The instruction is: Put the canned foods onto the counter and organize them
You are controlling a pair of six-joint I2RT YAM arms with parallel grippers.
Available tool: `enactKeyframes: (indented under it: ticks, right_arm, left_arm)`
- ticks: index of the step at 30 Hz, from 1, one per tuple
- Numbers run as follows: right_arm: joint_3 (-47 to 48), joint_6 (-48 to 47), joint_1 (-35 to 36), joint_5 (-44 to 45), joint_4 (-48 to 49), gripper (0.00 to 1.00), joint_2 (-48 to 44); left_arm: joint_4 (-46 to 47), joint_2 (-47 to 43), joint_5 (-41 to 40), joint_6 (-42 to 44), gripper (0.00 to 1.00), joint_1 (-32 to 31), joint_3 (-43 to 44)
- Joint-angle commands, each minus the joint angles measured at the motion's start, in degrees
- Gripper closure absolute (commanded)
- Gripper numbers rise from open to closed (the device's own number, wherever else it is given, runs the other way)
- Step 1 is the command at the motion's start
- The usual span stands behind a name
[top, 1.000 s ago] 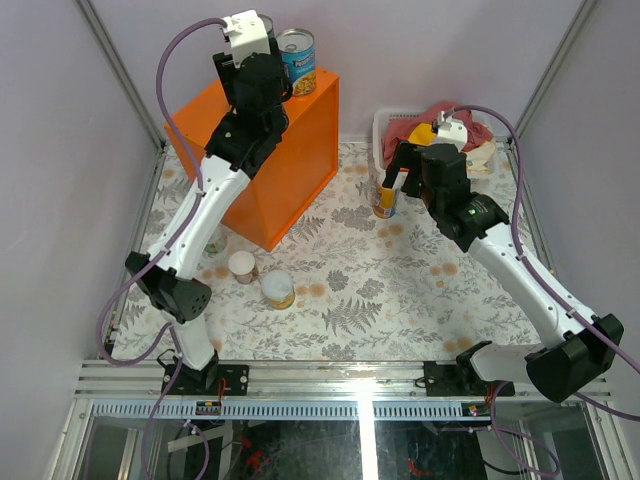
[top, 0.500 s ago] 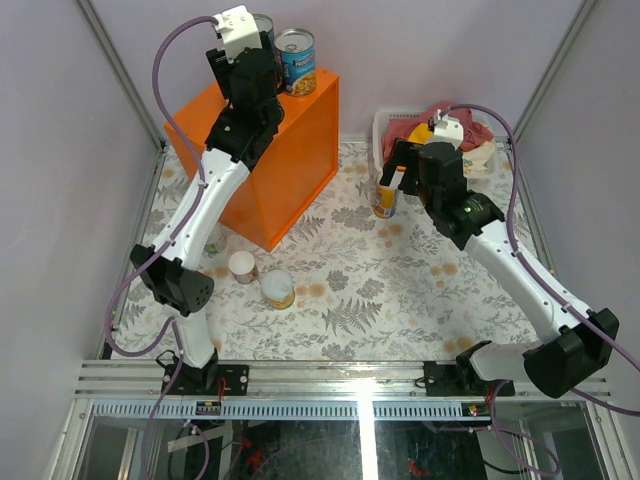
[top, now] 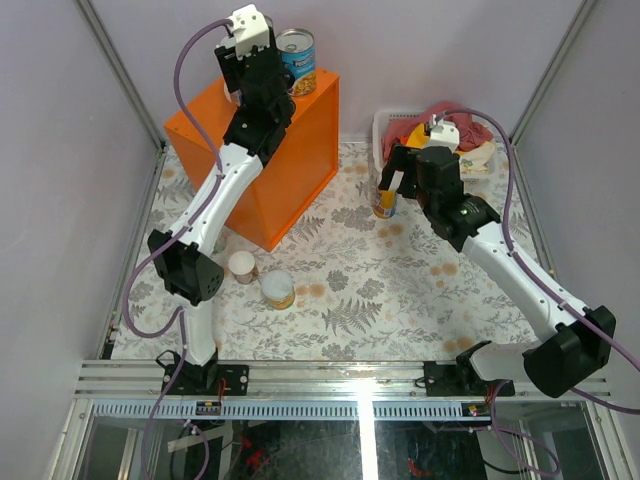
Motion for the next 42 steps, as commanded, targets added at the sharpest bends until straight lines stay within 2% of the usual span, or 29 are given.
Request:
enactKeyframes:
  ticks: [1, 17, 19, 21, 24, 28, 37, 42]
  right_arm:
    - [-0.7, -1.3, -1.0, -0.8, 3.4, 0.00, -0.9]
    - [-2.6, -1.2, -2.3, -2.2, 4.3, 0.01, -1.1]
    - [-2.6, -1.2, -2.3, -2.2, 4.3, 0.01, -1.1]
    - [-2.5, -1.1, -2.3, -2.4, 4.2, 0.01, -1.1]
    - [-2.5, -1.0, -2.3, -2.5, 4.2, 0.00, -1.1]
    - [-2.3, -1.0, -2.3, -2.5, 4.1, 0.00, -1.1]
    - [-1.8, -0.9, -2.4, -2.6, 3.7, 0.01, -0.9]
    - [-1.5, -0.8, -2.3, -2.6, 3.4, 0.01, -0.6]
  left_arm:
    - [10.7, 1.5, -2.2, 3.8, 1.00, 0.6, 3.4]
    - [12.7, 4.8, -2.7, 5.3, 0.98, 2.1, 5.3]
    - [12.2, 4.6, -2.4, 4.9, 0.91, 2.1, 5.3]
    - [11.1, 4.3, -1.8, 3.9, 0.78, 2.2, 5.2]
    - [10.0, 3.8, -1.0, 3.0, 0.46, 2.2, 4.7]
    - [9.1, 2.7, 0.4, 1.5, 0.22, 2.2, 3.1]
    - [5.4, 1.6, 1.7, -1.7, 0.06, 2.2, 3.1]
    - [2.9, 0.6, 3.3, -3.5, 0.04, 2.1, 3.1]
